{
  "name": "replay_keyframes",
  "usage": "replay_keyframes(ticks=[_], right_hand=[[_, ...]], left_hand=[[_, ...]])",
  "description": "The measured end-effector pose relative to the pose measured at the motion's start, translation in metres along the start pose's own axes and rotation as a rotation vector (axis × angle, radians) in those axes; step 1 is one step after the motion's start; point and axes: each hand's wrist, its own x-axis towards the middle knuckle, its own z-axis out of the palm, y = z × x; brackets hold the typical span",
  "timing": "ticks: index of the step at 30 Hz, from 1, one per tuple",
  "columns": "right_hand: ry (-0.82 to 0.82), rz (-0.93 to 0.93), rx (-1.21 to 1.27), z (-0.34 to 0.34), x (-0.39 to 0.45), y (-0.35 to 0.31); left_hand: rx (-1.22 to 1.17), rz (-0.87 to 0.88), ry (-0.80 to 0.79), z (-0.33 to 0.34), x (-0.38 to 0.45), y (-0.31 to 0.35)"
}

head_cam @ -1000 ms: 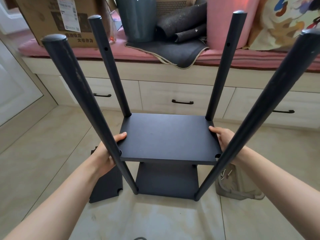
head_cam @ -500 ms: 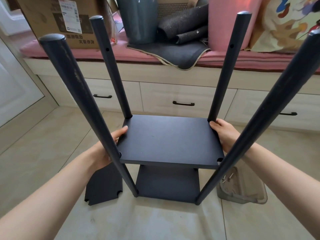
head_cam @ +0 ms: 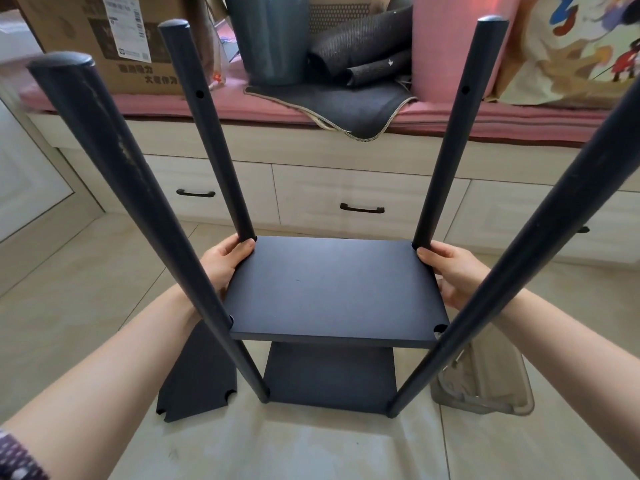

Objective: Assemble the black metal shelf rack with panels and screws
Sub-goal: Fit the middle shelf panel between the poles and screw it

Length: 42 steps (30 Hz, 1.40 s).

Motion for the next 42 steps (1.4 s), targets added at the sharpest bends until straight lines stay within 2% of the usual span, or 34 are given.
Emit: replay_keyframes(ticks=[8,13,17,20,25,28,33,39,42], right_hand=[[0.008,-0.019,-0.121,0.000,0.004,0.016],[0.042,0.023,-0.042,-0.004,0.003,0.028],[-0.069,0.095,0.013,-0.026,-0.024,0.039],[-0.173,0.079,0.022,-0.031,-0.047,0.045],[-0.236,-0.002,0.116,-0.028,-0.066,0.051],[-0.327,-0.047,0.176,-0.037,-0.074,0.056],[-0.488,-0.080,-0.037,-0.057,-0.086,0.052],[-0.492,-0.079,-0.399,-0.066,-0.091,0.033],[-0.457,-0.114,-0.452,-0.065,-0.090,0.032]], left_hand=[[0.113,0.029,0.054,-0.001,0.002,-0.019],[0.079,-0.032,0.020,-0.007,-0.004,-0.027],[0.021,-0.091,-0.078,-0.030,-0.024,-0.045],[-0.037,-0.083,-0.142,-0.034,-0.039,-0.054],[-0.168,-0.088,-0.105,-0.024,-0.048,-0.049],[-0.179,-0.096,-0.065,-0.021,-0.050,-0.047],[-0.168,-0.103,-0.033,-0.019,-0.051,-0.045],[-0.125,-0.115,-0.125,-0.021,-0.056,-0.041],[-0.124,-0.127,-0.151,-0.023,-0.057,-0.040]])
